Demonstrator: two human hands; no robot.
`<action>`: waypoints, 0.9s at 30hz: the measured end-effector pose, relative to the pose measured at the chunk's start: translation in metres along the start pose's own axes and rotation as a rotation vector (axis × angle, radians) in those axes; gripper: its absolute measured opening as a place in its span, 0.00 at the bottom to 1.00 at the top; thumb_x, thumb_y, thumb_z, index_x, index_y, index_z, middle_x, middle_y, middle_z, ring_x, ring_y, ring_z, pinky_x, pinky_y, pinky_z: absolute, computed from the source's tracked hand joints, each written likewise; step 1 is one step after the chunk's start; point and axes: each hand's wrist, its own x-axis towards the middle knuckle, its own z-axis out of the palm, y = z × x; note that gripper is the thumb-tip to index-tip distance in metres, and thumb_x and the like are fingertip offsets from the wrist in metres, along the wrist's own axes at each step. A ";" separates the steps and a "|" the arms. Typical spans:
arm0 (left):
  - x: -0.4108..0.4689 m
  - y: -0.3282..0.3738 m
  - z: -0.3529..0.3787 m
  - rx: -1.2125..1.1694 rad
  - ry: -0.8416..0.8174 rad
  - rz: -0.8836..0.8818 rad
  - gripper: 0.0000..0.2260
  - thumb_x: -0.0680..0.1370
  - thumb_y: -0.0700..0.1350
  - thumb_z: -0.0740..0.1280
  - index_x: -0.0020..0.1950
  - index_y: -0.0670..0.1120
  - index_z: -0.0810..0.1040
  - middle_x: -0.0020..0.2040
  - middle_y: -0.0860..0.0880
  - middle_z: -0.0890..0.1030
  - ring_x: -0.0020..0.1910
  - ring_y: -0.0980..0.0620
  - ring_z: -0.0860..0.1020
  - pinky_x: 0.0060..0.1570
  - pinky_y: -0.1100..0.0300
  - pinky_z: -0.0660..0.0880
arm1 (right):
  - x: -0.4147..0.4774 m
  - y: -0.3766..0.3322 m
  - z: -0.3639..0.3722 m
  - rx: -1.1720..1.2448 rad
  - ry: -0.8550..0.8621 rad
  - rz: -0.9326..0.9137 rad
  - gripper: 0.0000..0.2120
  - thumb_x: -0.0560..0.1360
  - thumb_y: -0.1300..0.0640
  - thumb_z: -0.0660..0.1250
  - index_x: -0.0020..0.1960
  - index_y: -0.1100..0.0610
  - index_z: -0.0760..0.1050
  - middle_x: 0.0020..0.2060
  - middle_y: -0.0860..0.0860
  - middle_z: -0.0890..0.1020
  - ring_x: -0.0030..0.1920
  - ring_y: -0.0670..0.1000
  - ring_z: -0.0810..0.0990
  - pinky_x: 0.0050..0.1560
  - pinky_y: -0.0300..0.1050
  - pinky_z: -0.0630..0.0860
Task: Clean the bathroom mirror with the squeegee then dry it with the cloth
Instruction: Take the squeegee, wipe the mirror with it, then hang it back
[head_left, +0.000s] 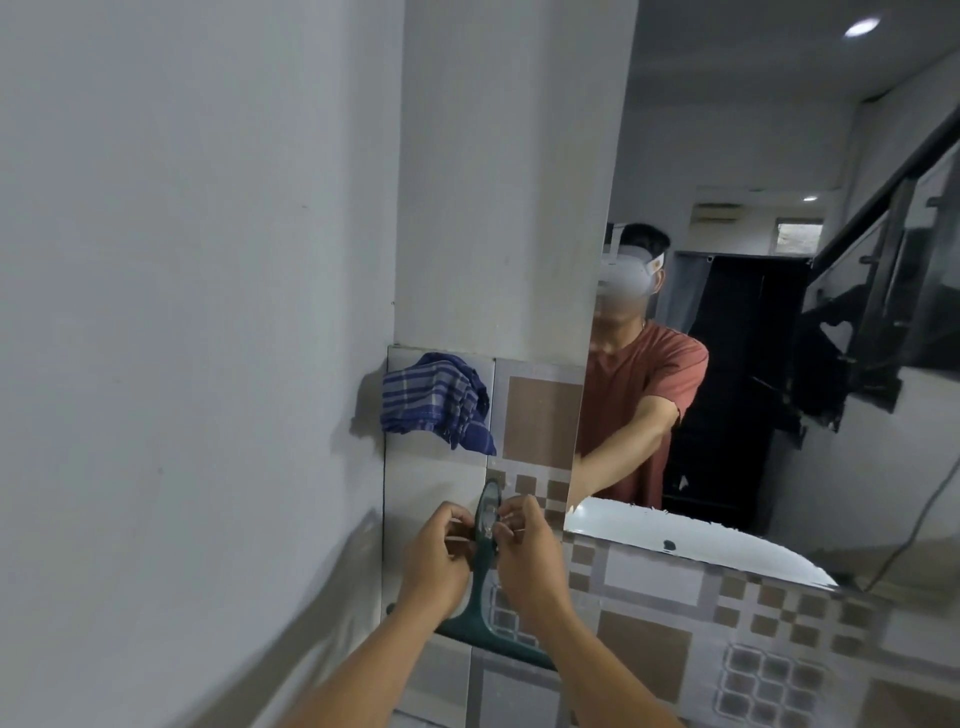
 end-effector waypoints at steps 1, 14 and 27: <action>-0.003 0.006 -0.003 -0.007 0.006 0.022 0.13 0.76 0.31 0.69 0.49 0.50 0.77 0.47 0.50 0.83 0.47 0.51 0.82 0.50 0.50 0.83 | -0.001 -0.004 -0.003 0.007 0.002 -0.010 0.10 0.81 0.64 0.64 0.51 0.49 0.71 0.45 0.46 0.80 0.43 0.48 0.81 0.44 0.44 0.83; -0.038 0.118 -0.012 -0.059 0.004 0.350 0.09 0.77 0.37 0.71 0.52 0.50 0.79 0.49 0.56 0.83 0.49 0.63 0.81 0.53 0.63 0.81 | -0.032 -0.069 -0.107 0.127 0.098 -0.219 0.28 0.79 0.63 0.68 0.70 0.41 0.64 0.37 0.52 0.79 0.35 0.51 0.80 0.37 0.47 0.81; -0.069 0.190 0.017 0.250 0.029 0.730 0.26 0.75 0.33 0.72 0.72 0.46 0.75 0.61 0.49 0.84 0.55 0.51 0.83 0.59 0.54 0.80 | -0.071 -0.096 -0.204 0.471 0.269 -0.241 0.26 0.79 0.67 0.67 0.71 0.47 0.65 0.48 0.65 0.81 0.48 0.57 0.87 0.46 0.56 0.86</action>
